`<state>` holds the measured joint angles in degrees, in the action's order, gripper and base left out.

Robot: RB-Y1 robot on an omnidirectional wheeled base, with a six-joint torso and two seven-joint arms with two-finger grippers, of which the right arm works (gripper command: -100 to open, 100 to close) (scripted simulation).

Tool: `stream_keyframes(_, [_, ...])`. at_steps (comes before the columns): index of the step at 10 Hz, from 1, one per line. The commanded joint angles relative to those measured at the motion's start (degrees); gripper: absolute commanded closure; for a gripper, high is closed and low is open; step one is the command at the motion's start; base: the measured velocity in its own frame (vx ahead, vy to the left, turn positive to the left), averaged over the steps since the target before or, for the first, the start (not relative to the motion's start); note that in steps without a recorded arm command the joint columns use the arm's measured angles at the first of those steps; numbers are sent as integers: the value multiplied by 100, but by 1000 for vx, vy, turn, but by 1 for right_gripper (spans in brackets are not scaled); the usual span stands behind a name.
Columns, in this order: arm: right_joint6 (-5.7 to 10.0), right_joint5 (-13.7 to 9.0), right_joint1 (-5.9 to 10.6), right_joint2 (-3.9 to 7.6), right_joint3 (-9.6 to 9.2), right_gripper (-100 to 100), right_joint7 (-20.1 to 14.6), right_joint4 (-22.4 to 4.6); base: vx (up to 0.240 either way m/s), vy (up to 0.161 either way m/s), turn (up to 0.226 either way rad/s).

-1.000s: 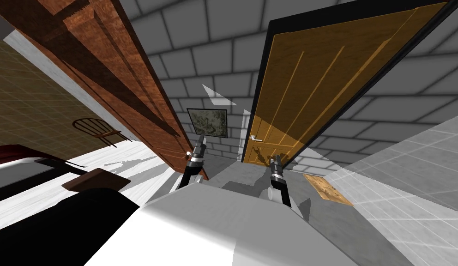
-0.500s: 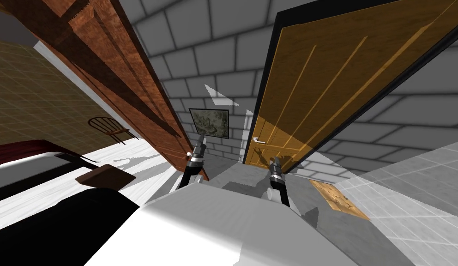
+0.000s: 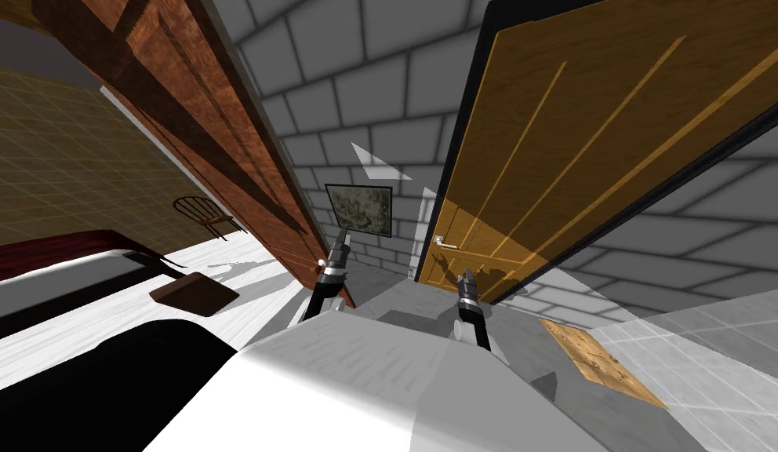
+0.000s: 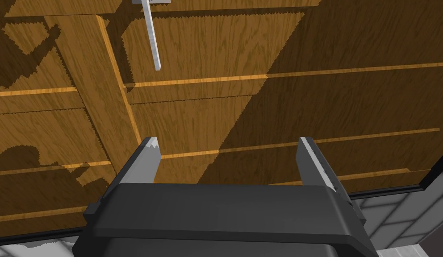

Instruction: Pull the door open

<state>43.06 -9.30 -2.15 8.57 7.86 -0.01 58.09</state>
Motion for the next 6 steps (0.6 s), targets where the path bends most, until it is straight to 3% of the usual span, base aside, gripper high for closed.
stream_keyframes(1, [60, -12, 119, 28, 24, -100, -30, -286, 88, -27, 114])
stream_keyframes(6, [202, -48, 474, 91, 100, -100, -104, -1230, 106, -40, 130])
